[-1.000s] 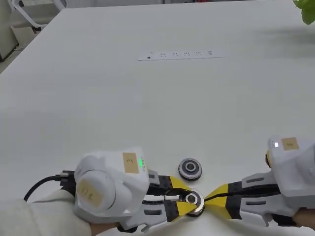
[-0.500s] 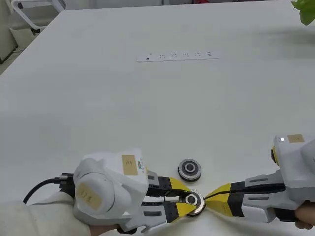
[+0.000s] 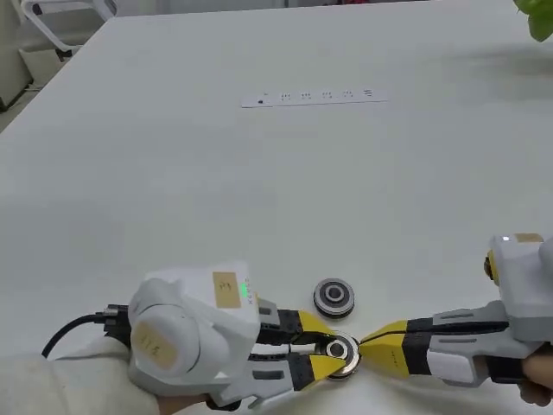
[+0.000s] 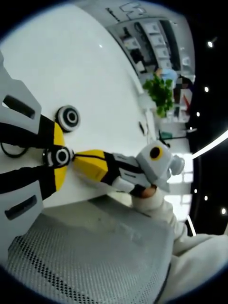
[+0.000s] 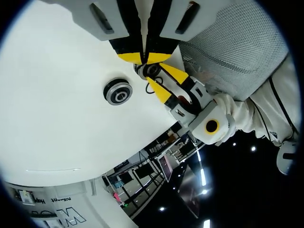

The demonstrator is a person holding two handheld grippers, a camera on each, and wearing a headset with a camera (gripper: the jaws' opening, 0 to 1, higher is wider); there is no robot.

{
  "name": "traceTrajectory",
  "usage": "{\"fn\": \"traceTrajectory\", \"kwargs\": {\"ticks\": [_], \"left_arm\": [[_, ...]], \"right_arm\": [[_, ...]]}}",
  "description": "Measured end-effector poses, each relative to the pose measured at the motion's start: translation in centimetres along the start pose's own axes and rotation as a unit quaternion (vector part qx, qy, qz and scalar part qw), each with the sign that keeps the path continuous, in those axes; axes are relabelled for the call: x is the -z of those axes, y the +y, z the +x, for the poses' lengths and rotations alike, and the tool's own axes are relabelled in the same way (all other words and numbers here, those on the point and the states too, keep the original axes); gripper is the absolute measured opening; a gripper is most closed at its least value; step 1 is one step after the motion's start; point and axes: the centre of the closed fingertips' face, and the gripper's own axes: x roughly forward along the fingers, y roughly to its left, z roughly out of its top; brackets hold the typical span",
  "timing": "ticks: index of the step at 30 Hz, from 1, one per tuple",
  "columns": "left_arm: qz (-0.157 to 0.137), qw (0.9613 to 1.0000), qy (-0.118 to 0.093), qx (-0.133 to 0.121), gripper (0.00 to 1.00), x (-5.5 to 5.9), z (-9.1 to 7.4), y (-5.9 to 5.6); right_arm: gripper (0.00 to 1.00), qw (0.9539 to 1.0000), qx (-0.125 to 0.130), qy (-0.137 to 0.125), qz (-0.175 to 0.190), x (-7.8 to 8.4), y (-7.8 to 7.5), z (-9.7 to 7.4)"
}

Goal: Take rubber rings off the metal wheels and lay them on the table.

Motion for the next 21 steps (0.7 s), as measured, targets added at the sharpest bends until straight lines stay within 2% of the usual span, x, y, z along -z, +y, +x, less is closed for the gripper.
{"fn": "traceTrajectory", "kwargs": {"ticks": [21], "left_arm": [[0.005,1.0,0.0,-0.001,0.14,-0.09,-0.04,-0.12]], "right_arm": [[0.0,0.9999,-0.006,0.001,-0.015,-0.19,0.74,0.34]]}}
